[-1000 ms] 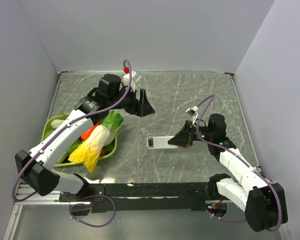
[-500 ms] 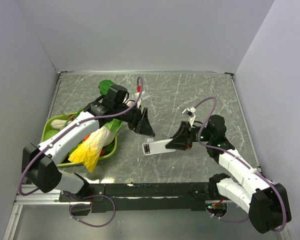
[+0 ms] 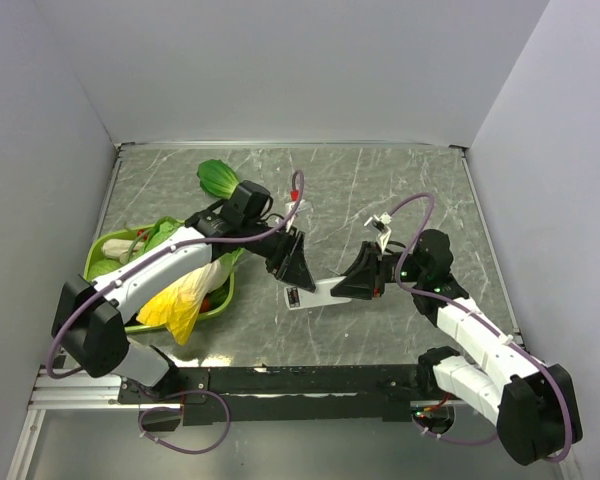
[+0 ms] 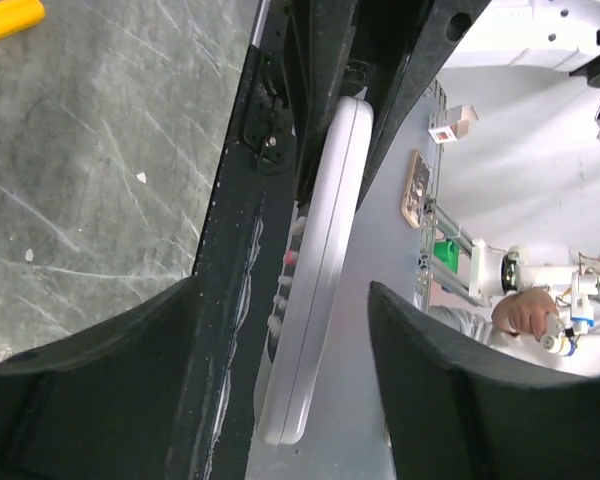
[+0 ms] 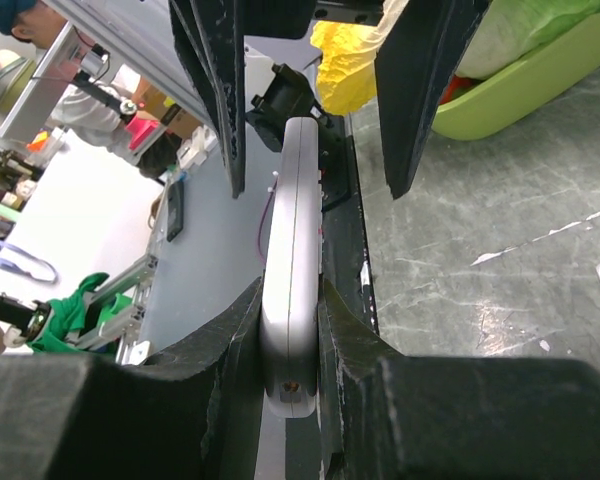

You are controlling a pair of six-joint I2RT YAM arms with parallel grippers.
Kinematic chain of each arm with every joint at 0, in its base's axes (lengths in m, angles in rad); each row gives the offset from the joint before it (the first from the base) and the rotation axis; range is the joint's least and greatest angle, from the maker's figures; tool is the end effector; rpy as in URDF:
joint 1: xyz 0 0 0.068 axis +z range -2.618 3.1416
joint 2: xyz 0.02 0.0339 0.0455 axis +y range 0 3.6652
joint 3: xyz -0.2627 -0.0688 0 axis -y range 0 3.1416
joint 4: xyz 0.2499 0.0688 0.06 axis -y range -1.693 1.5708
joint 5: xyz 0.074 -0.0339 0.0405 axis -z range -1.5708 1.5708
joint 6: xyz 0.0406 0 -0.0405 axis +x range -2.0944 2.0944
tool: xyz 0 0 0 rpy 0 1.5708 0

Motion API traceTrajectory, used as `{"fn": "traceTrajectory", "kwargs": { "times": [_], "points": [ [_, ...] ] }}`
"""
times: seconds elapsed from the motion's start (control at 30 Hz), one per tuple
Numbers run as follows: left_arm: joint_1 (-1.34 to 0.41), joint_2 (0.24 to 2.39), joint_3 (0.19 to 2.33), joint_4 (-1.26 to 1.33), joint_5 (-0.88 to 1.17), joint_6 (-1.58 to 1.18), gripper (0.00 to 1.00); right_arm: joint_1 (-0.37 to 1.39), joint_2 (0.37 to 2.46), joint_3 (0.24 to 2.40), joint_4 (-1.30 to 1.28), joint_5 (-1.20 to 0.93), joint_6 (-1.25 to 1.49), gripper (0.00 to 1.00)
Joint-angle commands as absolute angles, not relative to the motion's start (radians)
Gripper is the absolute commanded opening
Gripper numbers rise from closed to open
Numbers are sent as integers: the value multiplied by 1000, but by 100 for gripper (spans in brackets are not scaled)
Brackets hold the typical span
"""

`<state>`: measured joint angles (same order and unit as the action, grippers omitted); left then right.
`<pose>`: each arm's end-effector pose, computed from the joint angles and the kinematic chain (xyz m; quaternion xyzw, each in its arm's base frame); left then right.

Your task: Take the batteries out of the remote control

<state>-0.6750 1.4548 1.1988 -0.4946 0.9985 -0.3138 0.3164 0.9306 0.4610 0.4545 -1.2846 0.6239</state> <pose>0.2260 -0.2246 0.3037 0.3324 0.7578 -0.5526 0.0998 0.1766 0.0988 0.2633 -0.3281 0.6281 0.6350 0.3076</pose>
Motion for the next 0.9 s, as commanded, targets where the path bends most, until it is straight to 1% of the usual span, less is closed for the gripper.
{"fn": "traceTrajectory", "kwargs": {
  "times": [0.0,0.03,0.13,0.17,0.23,0.27,0.33,0.37,0.4,0.43,0.47,0.5,0.57,0.6,0.63,0.73,0.77,0.8,0.83,0.87],
  "points": [
    [-695,1485,1215,-474,1035,-276,68,324,946,506,495,-1315,617,0],
    [-696,1489,1215,-474,1038,-276,66,324,948,508,495,-1316,617,0],
    [-696,1499,1215,-469,1043,-282,53,328,946,508,486,-1313,611,0],
    [-696,1500,1215,-465,1046,-285,42,327,946,509,477,-1310,606,1],
    [-696,1502,1210,-456,1045,-291,33,327,943,518,437,-1307,585,3],
    [-696,1500,1203,-451,1049,-298,24,327,943,525,427,-1296,577,4],
    [-696,1496,1195,-423,1057,-314,17,327,940,531,388,-1284,558,13],
    [-696,1491,1184,-410,1054,-325,8,327,937,535,376,-1276,551,20],
    [-696,1488,1178,-396,1049,-334,5,327,933,540,362,-1247,539,36],
    [-696,1482,1171,-362,1046,-359,2,327,925,545,332,-1230,531,44],
    [-696,1471,1154,-347,1029,-373,1,327,910,555,307,-1207,525,54],
    [-695,1467,1147,-335,1013,-383,1,325,899,561,286,-1146,508,69],
    [-692,1444,1118,-293,958,-423,1,324,855,583,202,-1062,473,76],
    [-689,1436,1109,-276,947,-439,1,324,838,594,166,-970,453,80],
    [-686,1418,1100,-240,927,-472,1,324,822,604,94,-921,431,80],
    [-678,1361,1052,-169,795,-569,1,322,775,620,68,-786,413,82],
    [-678,1341,1011,-87,763,-601,1,322,773,624,63,-773,425,84],
    [-678,1316,985,-43,685,-673,1,322,772,620,78,-773,440,84],
    [-678,1268,923,4,649,-710,1,322,769,609,106,-781,465,85],
    [-678,1241,887,123,615,-753,1,324,767,573,191,-778,533,86]
  ]
}}
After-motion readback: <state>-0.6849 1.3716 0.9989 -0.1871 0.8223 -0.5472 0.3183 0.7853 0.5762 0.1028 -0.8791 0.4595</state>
